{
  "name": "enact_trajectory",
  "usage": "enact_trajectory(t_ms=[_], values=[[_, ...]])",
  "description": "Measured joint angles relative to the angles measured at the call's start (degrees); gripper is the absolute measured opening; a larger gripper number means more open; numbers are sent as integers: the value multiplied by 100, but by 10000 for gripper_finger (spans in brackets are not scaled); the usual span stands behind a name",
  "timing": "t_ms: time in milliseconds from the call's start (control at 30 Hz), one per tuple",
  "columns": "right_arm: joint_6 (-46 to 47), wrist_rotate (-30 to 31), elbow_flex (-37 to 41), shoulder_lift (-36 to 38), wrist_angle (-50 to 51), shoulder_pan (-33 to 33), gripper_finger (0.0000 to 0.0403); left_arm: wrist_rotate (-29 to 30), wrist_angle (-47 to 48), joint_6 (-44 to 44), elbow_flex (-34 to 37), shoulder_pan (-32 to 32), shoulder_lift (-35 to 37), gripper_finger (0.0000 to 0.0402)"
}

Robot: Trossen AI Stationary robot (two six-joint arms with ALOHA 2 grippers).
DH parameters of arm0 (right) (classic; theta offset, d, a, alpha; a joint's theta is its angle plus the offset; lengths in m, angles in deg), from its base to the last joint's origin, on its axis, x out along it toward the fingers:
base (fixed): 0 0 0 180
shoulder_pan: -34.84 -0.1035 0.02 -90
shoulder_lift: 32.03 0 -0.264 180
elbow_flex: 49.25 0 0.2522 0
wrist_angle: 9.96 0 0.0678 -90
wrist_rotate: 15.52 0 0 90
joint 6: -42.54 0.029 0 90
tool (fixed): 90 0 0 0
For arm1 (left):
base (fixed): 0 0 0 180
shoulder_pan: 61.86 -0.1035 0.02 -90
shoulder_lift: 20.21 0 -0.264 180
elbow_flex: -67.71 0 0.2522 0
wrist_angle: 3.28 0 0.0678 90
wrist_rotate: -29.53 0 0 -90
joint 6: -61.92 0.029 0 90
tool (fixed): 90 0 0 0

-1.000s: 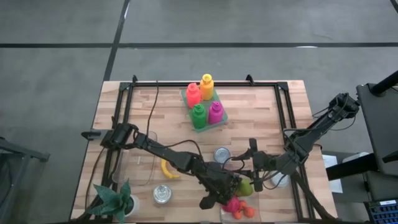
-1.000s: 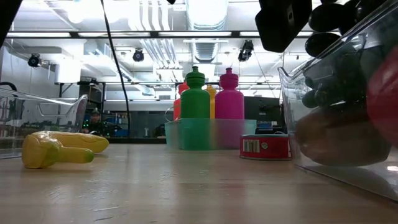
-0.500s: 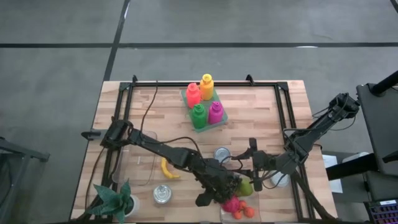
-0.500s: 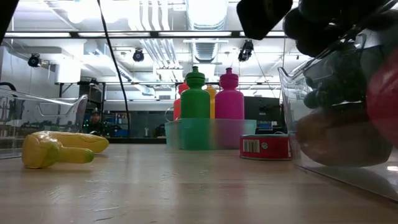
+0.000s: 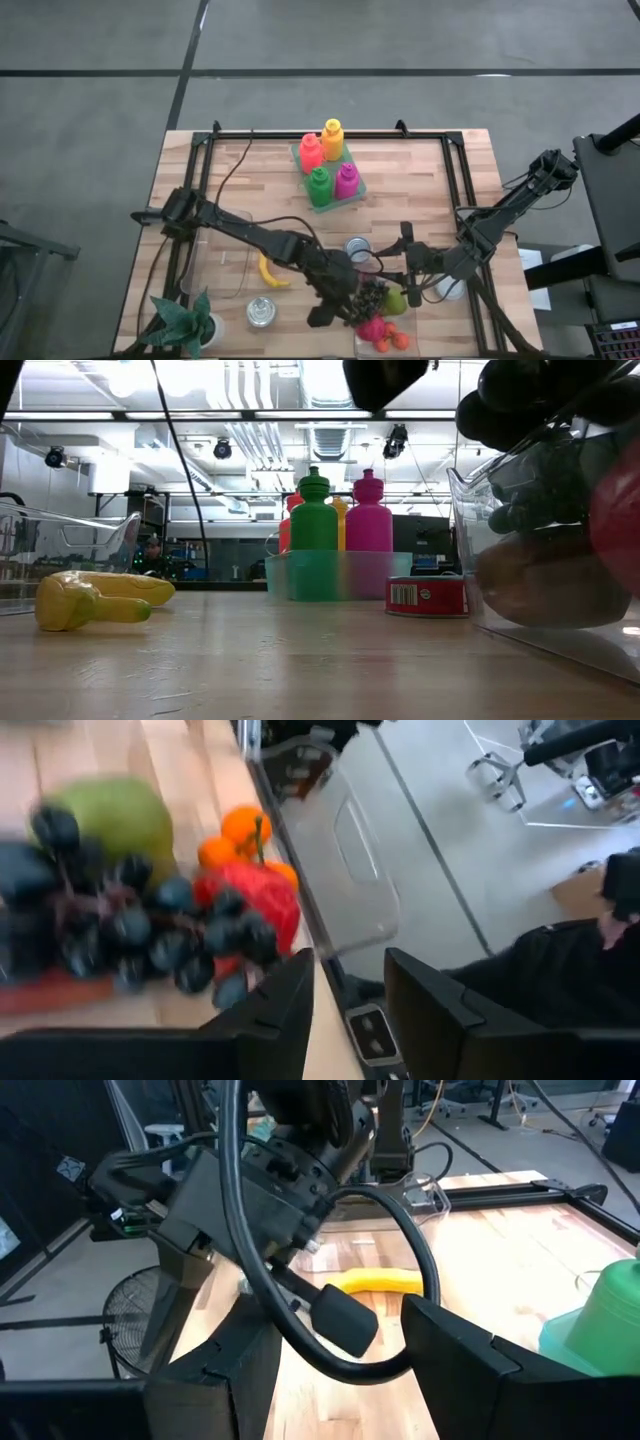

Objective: Pick & Place Food Item
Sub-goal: Put the black grapes into the bottom transparent bin

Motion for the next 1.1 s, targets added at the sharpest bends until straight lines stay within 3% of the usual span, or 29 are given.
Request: enact_trajectory(t_ms=[100,233,367,500,600,700,1100], values=[[-2,-1,4,0,19,-4,199,-123,78,-361,110,-9,8,155],[-2,-2,4,0,18,-4,199,-351,-486,-1123,559,-24,10,226],[-1,-2,4,0,14,-2,199,-363,-1633,-2335,1326,-60,-2,298],[0,-4,4,0,16,-2,199,-222,-3057,-3519,2134,-71,-13,344],[0,-4,4,0,18,-2,199,11,-3825,-4152,2512,-66,-14,355],[0,-3,4,-1,21,-2,199,258,-3952,-4462,2596,-36,-14,357],[-2,-4,4,0,20,-2,199,382,-4184,-4537,2551,76,-296,358]])
